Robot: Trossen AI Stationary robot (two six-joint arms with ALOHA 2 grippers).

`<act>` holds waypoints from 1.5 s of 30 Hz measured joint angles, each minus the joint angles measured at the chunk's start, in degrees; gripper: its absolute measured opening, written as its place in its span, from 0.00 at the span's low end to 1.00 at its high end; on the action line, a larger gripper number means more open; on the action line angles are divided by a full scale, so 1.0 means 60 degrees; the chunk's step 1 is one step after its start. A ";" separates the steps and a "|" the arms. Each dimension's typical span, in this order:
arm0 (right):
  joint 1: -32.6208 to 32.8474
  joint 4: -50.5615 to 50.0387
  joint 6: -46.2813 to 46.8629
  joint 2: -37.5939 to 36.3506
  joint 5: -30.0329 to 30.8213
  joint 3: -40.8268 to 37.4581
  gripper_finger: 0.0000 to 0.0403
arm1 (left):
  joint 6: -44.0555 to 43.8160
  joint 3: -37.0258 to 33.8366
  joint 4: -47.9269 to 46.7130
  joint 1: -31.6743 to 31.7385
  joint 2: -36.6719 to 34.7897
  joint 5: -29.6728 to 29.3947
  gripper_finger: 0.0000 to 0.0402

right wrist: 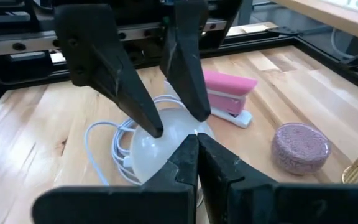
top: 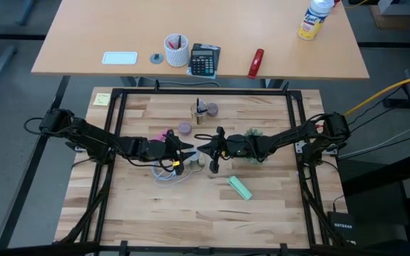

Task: Screw lightbulb
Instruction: Insert the lightbulb into the lamp

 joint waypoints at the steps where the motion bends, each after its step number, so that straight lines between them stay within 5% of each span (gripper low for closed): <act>1: 0.0000 0.0039 0.0002 0.0000 0.0002 0.0000 0.03 | 0.0000 0.0000 0.0000 0.0000 0.0000 0.0000 0.32; 19: -0.0015 0.1749 -0.0102 0.0468 0.0004 -0.0001 0.03 | 0.0000 0.0000 0.0003 0.0000 -0.0004 -0.0004 0.32; 45: -0.0011 0.1254 -0.0106 0.0528 0.0033 0.0000 0.04 | 0.0000 0.0000 0.0000 0.0004 -0.0007 -0.0010 0.32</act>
